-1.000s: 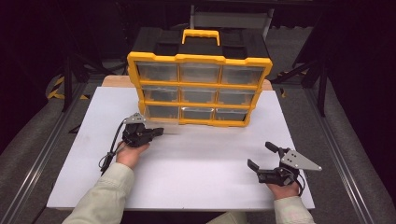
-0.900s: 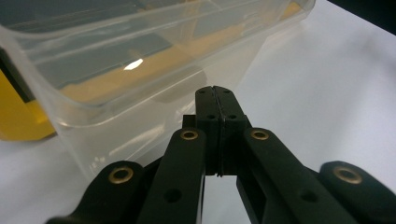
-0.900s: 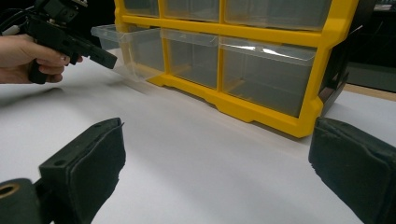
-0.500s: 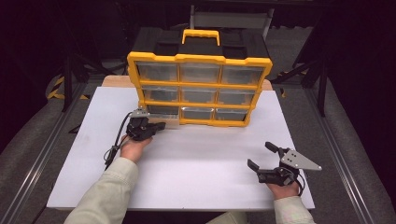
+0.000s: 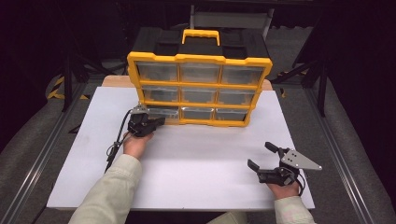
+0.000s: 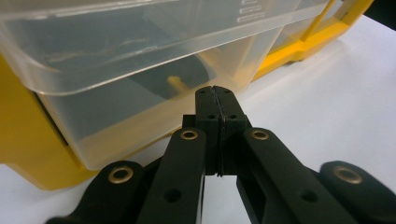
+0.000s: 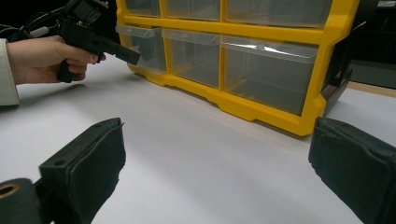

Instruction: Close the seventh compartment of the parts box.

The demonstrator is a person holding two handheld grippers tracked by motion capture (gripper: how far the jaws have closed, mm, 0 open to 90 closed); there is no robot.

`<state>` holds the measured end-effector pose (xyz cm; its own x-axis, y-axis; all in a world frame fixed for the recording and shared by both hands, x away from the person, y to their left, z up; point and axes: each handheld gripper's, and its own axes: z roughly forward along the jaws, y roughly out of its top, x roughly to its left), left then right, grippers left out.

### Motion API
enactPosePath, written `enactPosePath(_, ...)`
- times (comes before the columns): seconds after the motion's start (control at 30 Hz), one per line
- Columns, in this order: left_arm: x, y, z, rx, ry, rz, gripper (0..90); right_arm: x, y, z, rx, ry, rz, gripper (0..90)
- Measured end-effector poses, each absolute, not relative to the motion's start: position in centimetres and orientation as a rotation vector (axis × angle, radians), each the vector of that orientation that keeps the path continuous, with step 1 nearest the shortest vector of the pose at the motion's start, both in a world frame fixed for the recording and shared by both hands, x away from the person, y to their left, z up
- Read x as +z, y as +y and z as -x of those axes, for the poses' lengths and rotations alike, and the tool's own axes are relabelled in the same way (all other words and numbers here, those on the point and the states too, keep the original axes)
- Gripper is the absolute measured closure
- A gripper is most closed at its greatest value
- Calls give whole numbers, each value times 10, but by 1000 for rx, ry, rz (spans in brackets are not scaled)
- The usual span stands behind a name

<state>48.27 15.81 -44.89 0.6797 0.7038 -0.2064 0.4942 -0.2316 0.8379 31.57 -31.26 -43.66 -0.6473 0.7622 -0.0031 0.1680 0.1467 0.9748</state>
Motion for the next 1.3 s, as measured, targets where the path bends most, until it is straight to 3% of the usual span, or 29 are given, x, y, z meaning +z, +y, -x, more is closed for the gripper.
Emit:
enactPosePath(0.53, -449, 158, -486, 333, 1036, -1779, 894, -438, -312, -317, 1533, 1942, -891, 50)
enactPosePath(0.8, -444, 157, -483, 460, 1061, -1794, 894, -438, -312, -318, 1537, 1946, -894, 52)
enactPosePath(1.3, -443, 162, -475, 393, 1001, -1805, 891, -439, -312, -319, 1537, 1948, -902, 53)
